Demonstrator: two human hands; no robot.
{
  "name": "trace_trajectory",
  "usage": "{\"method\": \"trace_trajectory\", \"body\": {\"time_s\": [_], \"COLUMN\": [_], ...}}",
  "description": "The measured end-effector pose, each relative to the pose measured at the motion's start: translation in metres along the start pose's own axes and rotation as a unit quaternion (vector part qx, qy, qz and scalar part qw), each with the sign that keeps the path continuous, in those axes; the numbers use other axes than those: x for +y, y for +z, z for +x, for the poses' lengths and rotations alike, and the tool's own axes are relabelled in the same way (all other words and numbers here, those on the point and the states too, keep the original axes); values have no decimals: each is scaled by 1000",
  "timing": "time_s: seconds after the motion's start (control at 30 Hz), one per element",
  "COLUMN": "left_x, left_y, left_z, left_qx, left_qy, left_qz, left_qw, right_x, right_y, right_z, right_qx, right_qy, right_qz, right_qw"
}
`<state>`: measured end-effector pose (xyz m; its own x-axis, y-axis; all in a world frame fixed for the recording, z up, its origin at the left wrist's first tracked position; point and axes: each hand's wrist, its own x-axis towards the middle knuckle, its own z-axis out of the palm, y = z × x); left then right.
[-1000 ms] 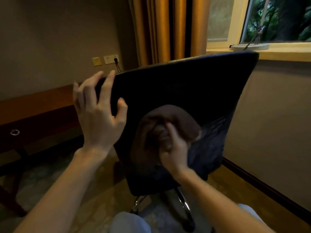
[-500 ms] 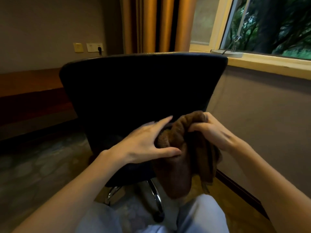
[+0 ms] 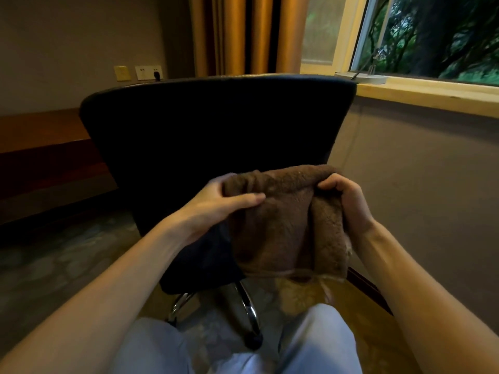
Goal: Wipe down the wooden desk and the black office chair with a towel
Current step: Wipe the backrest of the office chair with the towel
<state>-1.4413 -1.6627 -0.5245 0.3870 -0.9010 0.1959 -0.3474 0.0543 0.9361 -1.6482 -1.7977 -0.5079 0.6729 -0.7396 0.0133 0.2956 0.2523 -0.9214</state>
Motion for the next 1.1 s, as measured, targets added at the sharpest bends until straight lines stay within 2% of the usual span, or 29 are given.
{"method": "trace_trajectory", "body": {"time_s": [0.07, 0.13, 0.27, 0.37, 0.43, 0.5, 0.6, 0.7, 0.77, 0.83, 0.93, 1.03, 1.1], "left_x": [-3, -4, -13, -17, -18, -23, -31, -28, -29, -34, -48, -72, -99], "left_y": [6, 12, 20, 21, 19, 16, 9, -7, -23, -41, -67, -95, -117], "left_z": [10, 17, 25, 27, 27, 27, 20, 16, 11, 4, -4, -2, 1], "left_qx": [83, 132, 149, 99, 63, 65, 112, 197, 250, 287, 365, 483, 536], "left_qy": [6, 6, 27, 119, 156, 134, 107, 141, 157, 183, 205, 200, 151], "left_qz": [-73, -102, -46, 71, 167, 260, 377, 342, 315, 288, 207, 126, 75], "left_qw": [994, 986, 987, 985, 972, 954, 913, 908, 902, 895, 884, 843, 827], "right_x": [11, 27, 64, 79, 83, 86, 91, 88, 87, 85, 86, 71, 62], "right_y": [5, 13, 14, 18, 22, 19, 12, -1, -20, -37, -67, -72, -65], "right_z": [-4, -10, -13, -15, -14, -10, -4, 6, 18, 27, 45, 57, 65], "right_qx": [-22, -46, -71, -78, -42, 23, 109, 223, 308, 361, 387, 402, 398], "right_qy": [6, 33, 119, 164, 156, 148, 134, 90, 47, 14, -14, -88, -142], "right_qz": [73, 130, 147, 134, 111, 77, 54, 61, 18, -47, -127, -197, -232], "right_qw": [997, 990, 979, 974, 981, 986, 983, 969, 950, 931, 913, 890, 876]}}
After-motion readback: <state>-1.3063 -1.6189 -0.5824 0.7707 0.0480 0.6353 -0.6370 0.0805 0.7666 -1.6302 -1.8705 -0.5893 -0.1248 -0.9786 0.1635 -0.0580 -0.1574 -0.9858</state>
